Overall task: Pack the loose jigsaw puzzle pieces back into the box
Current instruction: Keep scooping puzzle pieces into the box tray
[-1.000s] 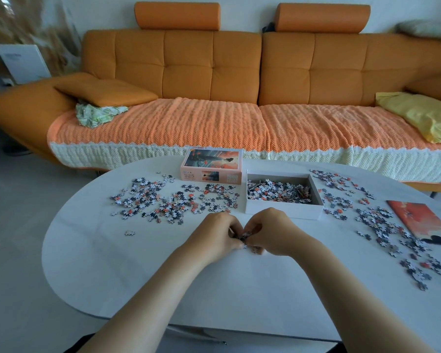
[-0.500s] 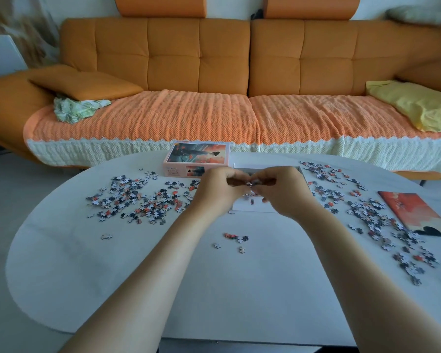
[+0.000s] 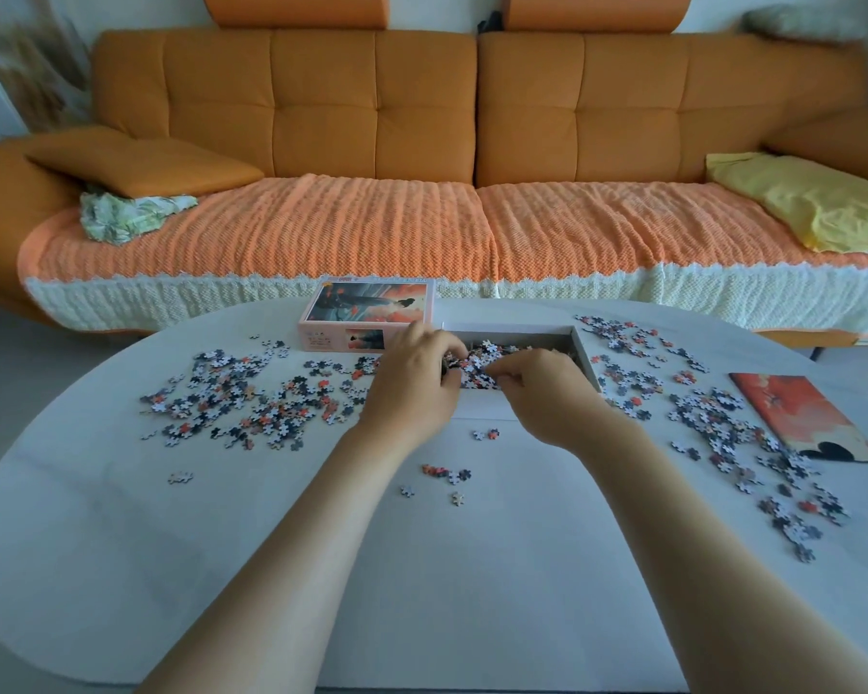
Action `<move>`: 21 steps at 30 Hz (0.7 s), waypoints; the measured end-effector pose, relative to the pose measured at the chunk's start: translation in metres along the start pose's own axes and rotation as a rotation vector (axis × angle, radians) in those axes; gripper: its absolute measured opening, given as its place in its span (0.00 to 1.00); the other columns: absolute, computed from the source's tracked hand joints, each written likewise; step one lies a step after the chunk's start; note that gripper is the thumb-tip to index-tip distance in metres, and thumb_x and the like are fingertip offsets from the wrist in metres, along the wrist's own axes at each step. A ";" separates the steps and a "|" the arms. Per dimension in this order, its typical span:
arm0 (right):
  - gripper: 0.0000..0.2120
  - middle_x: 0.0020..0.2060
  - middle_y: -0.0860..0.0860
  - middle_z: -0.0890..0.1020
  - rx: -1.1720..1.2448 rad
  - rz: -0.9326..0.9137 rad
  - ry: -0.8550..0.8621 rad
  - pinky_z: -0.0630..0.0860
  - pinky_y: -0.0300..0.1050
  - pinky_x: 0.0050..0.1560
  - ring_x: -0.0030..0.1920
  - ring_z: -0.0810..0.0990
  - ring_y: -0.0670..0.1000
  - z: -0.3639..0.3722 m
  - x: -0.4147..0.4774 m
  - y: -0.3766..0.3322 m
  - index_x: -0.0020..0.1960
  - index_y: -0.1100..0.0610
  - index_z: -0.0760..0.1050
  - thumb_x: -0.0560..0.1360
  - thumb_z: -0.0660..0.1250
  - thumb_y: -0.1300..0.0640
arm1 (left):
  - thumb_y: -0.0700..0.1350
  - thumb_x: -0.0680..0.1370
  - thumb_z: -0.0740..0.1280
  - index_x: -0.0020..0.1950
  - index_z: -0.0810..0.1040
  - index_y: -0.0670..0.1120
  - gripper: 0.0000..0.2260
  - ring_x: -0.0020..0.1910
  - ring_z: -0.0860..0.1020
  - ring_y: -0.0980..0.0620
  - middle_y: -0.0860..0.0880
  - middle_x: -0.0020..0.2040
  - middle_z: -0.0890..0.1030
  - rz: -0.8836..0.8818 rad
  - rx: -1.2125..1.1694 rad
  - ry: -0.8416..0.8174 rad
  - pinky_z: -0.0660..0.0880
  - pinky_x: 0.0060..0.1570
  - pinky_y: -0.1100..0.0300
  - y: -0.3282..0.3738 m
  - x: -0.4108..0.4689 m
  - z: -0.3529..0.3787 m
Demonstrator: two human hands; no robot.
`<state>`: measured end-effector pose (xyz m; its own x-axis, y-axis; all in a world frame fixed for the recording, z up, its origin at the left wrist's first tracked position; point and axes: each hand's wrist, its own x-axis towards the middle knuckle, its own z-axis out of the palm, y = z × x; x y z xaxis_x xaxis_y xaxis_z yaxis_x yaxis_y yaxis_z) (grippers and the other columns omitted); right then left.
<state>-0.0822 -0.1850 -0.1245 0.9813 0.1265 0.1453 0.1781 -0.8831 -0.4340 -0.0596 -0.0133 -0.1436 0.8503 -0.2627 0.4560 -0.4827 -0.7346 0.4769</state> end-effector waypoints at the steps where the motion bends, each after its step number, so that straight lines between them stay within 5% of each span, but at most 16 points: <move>1: 0.15 0.57 0.50 0.81 0.002 -0.022 0.042 0.73 0.43 0.53 0.53 0.79 0.52 0.001 -0.001 0.001 0.60 0.52 0.81 0.79 0.60 0.61 | 0.37 0.77 0.65 0.52 0.76 0.46 0.07 0.53 0.71 0.51 0.50 0.52 0.73 -0.029 -0.030 0.025 0.68 0.53 0.60 0.000 -0.004 -0.002; 4: 0.14 0.48 0.49 0.82 0.032 -0.147 0.214 0.72 0.41 0.48 0.46 0.78 0.49 -0.001 -0.006 -0.001 0.53 0.53 0.83 0.75 0.64 0.66 | 0.37 0.78 0.60 0.47 0.73 0.45 0.05 0.46 0.74 0.50 0.51 0.49 0.74 -0.141 0.019 0.004 0.72 0.42 0.56 -0.005 -0.016 -0.008; 6: 0.14 0.46 0.46 0.82 0.040 -0.217 0.172 0.74 0.39 0.46 0.39 0.76 0.42 -0.007 -0.014 -0.008 0.51 0.52 0.84 0.75 0.64 0.65 | 0.39 0.78 0.59 0.46 0.76 0.46 0.07 0.48 0.75 0.51 0.52 0.49 0.75 -0.225 0.094 -0.087 0.70 0.39 0.58 -0.012 -0.025 -0.012; 9: 0.13 0.51 0.42 0.82 -0.057 -0.203 -0.036 0.74 0.36 0.48 0.41 0.76 0.38 -0.005 -0.029 -0.014 0.54 0.48 0.82 0.77 0.63 0.61 | 0.44 0.80 0.60 0.53 0.80 0.51 0.10 0.57 0.72 0.53 0.54 0.55 0.76 -0.228 0.176 -0.220 0.66 0.46 0.61 -0.018 -0.040 -0.016; 14: 0.16 0.58 0.47 0.75 -0.229 -0.077 -0.199 0.75 0.46 0.56 0.58 0.76 0.51 0.011 -0.040 -0.009 0.62 0.48 0.78 0.78 0.61 0.60 | 0.49 0.80 0.61 0.69 0.75 0.55 0.17 0.62 0.64 0.53 0.54 0.60 0.71 -0.092 0.155 -0.340 0.66 0.61 0.56 -0.025 -0.056 -0.019; 21: 0.15 0.48 0.46 0.78 -0.080 -0.089 -0.207 0.75 0.43 0.51 0.48 0.76 0.49 0.018 -0.050 -0.019 0.55 0.46 0.81 0.77 0.62 0.62 | 0.46 0.81 0.62 0.64 0.78 0.55 0.14 0.60 0.65 0.58 0.59 0.52 0.70 0.042 0.026 -0.362 0.69 0.60 0.55 -0.030 -0.071 -0.034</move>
<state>-0.1331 -0.1662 -0.1391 0.9575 0.2884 -0.0087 0.2667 -0.8961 -0.3546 -0.1128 0.0483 -0.1646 0.8515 -0.4937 0.1769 -0.5169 -0.7332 0.4418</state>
